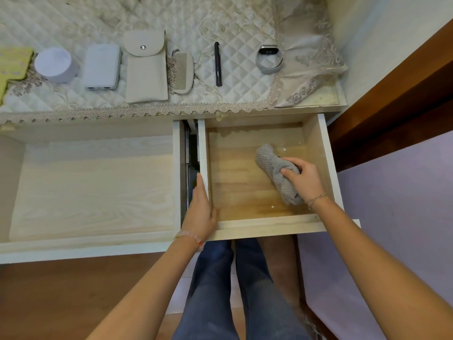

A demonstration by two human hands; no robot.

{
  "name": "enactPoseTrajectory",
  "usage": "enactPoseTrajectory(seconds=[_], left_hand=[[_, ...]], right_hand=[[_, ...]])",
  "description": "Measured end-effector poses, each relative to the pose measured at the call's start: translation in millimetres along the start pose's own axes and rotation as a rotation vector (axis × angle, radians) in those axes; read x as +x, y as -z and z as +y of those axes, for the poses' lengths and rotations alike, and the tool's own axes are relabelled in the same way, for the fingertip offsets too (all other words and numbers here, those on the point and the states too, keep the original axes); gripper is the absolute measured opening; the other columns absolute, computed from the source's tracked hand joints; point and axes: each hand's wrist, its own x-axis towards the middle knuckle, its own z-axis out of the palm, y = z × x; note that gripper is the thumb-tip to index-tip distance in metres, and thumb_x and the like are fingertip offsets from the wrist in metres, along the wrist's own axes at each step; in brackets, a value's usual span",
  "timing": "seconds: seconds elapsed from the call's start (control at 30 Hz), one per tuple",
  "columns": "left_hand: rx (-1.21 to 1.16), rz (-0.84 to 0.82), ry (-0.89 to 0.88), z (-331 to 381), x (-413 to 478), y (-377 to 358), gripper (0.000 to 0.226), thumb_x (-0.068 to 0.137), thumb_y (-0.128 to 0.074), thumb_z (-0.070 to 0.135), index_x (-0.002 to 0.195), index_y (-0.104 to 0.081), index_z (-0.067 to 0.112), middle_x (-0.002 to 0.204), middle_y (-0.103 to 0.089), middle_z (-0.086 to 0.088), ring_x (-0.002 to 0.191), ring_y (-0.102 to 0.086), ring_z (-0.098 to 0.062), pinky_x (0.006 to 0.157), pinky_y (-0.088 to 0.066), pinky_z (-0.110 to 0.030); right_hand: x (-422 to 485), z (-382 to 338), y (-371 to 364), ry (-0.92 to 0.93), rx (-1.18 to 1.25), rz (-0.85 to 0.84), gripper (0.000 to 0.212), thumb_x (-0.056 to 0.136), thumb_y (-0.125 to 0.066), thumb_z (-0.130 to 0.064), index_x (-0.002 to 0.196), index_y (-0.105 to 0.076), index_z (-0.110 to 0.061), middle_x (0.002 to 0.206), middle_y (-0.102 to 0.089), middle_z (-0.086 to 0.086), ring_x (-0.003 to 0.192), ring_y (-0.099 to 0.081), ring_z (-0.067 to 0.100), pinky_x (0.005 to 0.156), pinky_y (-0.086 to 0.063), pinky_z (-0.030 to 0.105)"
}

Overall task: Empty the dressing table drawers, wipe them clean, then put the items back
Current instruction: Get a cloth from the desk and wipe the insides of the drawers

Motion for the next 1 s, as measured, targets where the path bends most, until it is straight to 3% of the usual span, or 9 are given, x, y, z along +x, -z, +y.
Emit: enactPoseTrajectory(seconds=[0.1, 0.2, 0.27, 0.47, 0.57, 0.73, 0.87, 1.0], left_hand=[[0.040, -0.016, 0.015, 0.6, 1.7, 1.9, 0.089, 0.093, -0.051, 0.015, 0.145, 0.020, 0.016, 0.155, -0.013, -0.012, 0.091, -0.060, -0.021, 0.075, -0.041, -0.024], [-0.010, -0.007, 0.029, 3.5, -0.4, 2.6, 0.090, 0.093, -0.054, 0.016, 0.146, 0.019, 0.019, 0.155, -0.014, -0.010, 0.115, -0.053, -0.025, 0.089, -0.039, -0.025], [-0.061, 0.008, 0.030, 4.6, -1.0, 3.1, 0.089, 0.092, -0.056, 0.016, 0.147, 0.015, 0.019, 0.156, -0.009, -0.006, 0.130, -0.039, -0.023, 0.096, -0.029, -0.019], [-0.081, 0.104, 0.023, 4.9, 21.5, 8.1, 0.085, 0.091, -0.057, 0.023, 0.150, 0.003, 0.017, 0.157, -0.007, 0.000, 0.140, -0.020, -0.014, 0.099, -0.016, -0.016], [-0.058, 0.136, -0.014, 6.0, 35.9, 11.3, 0.083, 0.092, -0.056, 0.025, 0.150, 0.003, 0.016, 0.157, -0.008, -0.001, 0.141, -0.019, -0.014, 0.100, -0.016, -0.016], [-0.036, 0.165, -0.057, 5.2, 52.8, 13.5, 0.082, 0.093, -0.053, 0.023, 0.150, 0.005, 0.019, 0.157, -0.009, -0.001, 0.139, -0.022, -0.015, 0.098, -0.017, -0.015], [-0.053, 0.182, -0.083, 6.9, 68.6, 16.6, 0.080, 0.094, -0.052, 0.023, 0.150, 0.006, 0.019, 0.157, -0.008, -0.001, 0.139, -0.019, -0.013, 0.098, -0.014, -0.013], [-0.036, 0.187, -0.086, 16.6, 90.5, 22.4, 0.081, 0.094, -0.051, 0.022, 0.149, 0.008, 0.022, 0.156, -0.011, -0.005, 0.135, -0.030, -0.021, 0.094, -0.026, -0.020]], right_hand=[[-1.0, 3.2, -1.4, 0.007, 0.008, -0.027, 0.032, 0.087, -0.058, -0.005, 0.119, -0.061, -0.010, 0.105, -0.061, 0.000, 0.097, -0.056, 0.011, 0.070, -0.044, 0.008], [0.7, 6.3, -2.8, 0.008, 0.009, -0.046, 0.032, 0.087, -0.058, -0.005, 0.118, -0.061, -0.011, 0.105, -0.062, 0.000, 0.099, -0.056, 0.011, 0.073, -0.043, 0.010], [3.0, 7.1, -3.5, 0.015, 0.012, -0.047, 0.032, 0.087, -0.058, -0.004, 0.118, -0.062, -0.010, 0.105, -0.062, -0.001, 0.099, -0.056, 0.011, 0.072, -0.043, 0.008], [18.8, 0.0, -2.9, 0.020, 0.046, 0.062, 0.031, 0.089, -0.054, -0.004, 0.119, -0.060, -0.008, 0.109, -0.062, 0.006, 0.100, -0.056, 0.015, 0.079, -0.045, 0.015], [23.9, 6.2, -6.5, 0.151, -0.199, 0.174, 0.034, 0.091, -0.049, -0.007, 0.124, -0.057, -0.010, 0.116, -0.062, 0.012, 0.105, -0.057, 0.023, 0.086, -0.047, 0.027], [29.8, 44.8, -31.2, 0.286, -0.675, -0.078, 0.053, 0.091, -0.054, -0.026, 0.141, -0.037, -0.019, 0.152, -0.029, 0.005, 0.139, -0.026, 0.026, 0.113, -0.026, 0.045], [32.9, 58.3, -49.7, 0.350, -0.896, -0.090, 0.060, 0.097, -0.040, -0.034, 0.149, -0.015, -0.018, 0.157, -0.003, 0.006, 0.145, 0.004, 0.023, 0.116, 0.006, 0.035], [47.4, 57.7, -54.6, 0.399, -0.921, -0.091, 0.058, 0.099, -0.036, -0.027, 0.148, -0.010, -0.010, 0.157, -0.003, 0.008, 0.145, 0.003, 0.023, 0.115, 0.007, 0.030]])
